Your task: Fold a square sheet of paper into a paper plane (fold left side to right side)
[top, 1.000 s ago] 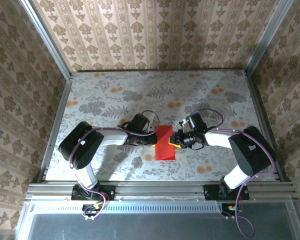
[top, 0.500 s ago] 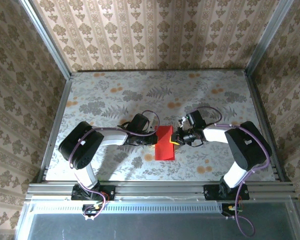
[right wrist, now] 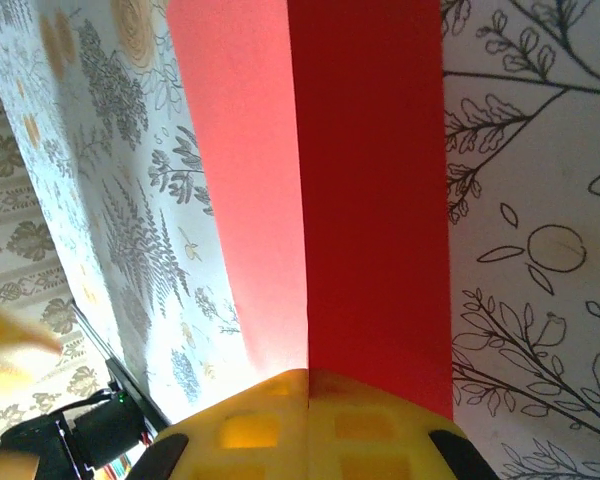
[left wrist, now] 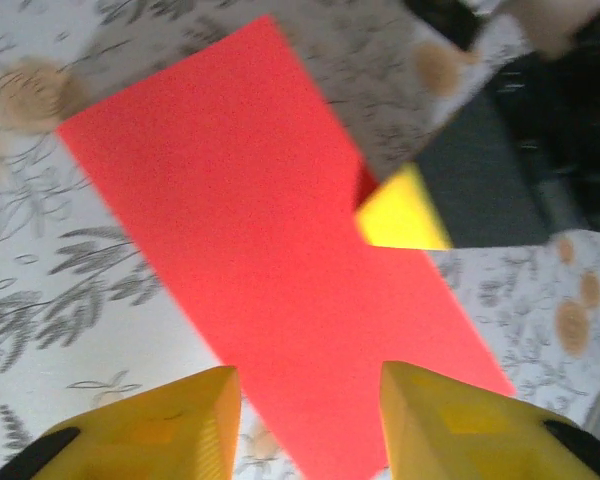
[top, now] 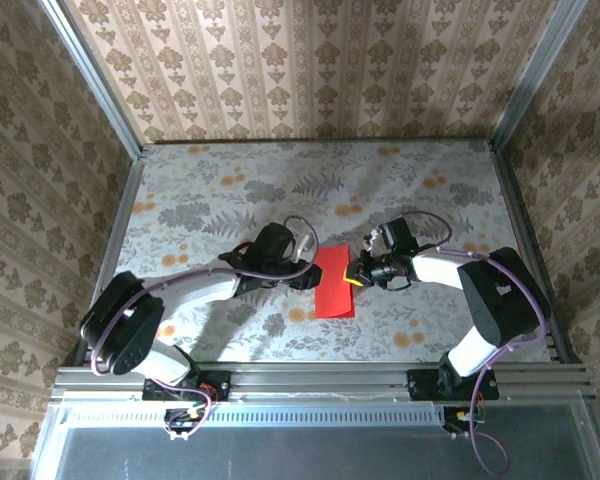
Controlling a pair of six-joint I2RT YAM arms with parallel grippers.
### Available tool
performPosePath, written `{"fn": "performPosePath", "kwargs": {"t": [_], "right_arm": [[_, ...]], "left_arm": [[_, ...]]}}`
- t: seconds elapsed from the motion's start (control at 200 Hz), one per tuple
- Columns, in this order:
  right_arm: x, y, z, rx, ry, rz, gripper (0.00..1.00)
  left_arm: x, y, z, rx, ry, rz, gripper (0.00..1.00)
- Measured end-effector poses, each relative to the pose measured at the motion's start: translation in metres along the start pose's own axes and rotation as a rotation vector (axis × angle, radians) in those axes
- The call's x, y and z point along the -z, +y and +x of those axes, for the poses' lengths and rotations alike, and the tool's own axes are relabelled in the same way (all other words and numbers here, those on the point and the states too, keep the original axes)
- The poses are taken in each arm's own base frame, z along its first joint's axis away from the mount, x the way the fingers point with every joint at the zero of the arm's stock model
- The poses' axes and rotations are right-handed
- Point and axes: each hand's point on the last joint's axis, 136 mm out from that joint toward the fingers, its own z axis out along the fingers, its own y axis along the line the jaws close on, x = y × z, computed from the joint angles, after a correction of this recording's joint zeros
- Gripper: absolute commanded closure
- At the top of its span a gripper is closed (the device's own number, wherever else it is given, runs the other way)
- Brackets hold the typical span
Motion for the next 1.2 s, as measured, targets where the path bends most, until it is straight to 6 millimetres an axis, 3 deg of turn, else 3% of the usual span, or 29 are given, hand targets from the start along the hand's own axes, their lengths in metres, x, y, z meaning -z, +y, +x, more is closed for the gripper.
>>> {"fn": "performPosePath", "kwargs": {"t": [0.24, 0.42, 0.785, 0.94, 1.04, 1.2], "right_arm": [[0.0, 0.0, 0.0, -0.03, -0.001, -0.001, 1.0], [0.0, 0.0, 0.0, -0.045, -0.002, -0.001, 1.0], [0.002, 0.004, -0.002, -0.058, -0.011, -0.01, 1.0], [0.002, 0.004, -0.002, -0.057, -0.012, -0.011, 1.0], [0.002, 0.004, -0.002, -0.056, -0.013, -0.011, 1.0], [0.002, 0.004, -0.002, -0.056, -0.013, -0.012, 1.0]], "left_arm": [[-0.007, -0.057, 0.032, -0.234, 0.031, 0.016, 0.44], [-0.022, -0.076, 0.055, -0.357, 0.08, -0.052, 0.37], [-0.059, -0.081, 0.05, -0.442, 0.129, -0.233, 0.33], [-0.065, -0.07, 0.053, -0.46, 0.16, -0.313, 0.34], [-0.065, -0.061, 0.055, -0.463, 0.175, -0.356, 0.41], [-0.064, -0.056, 0.056, -0.463, 0.184, -0.383, 0.62]]}}
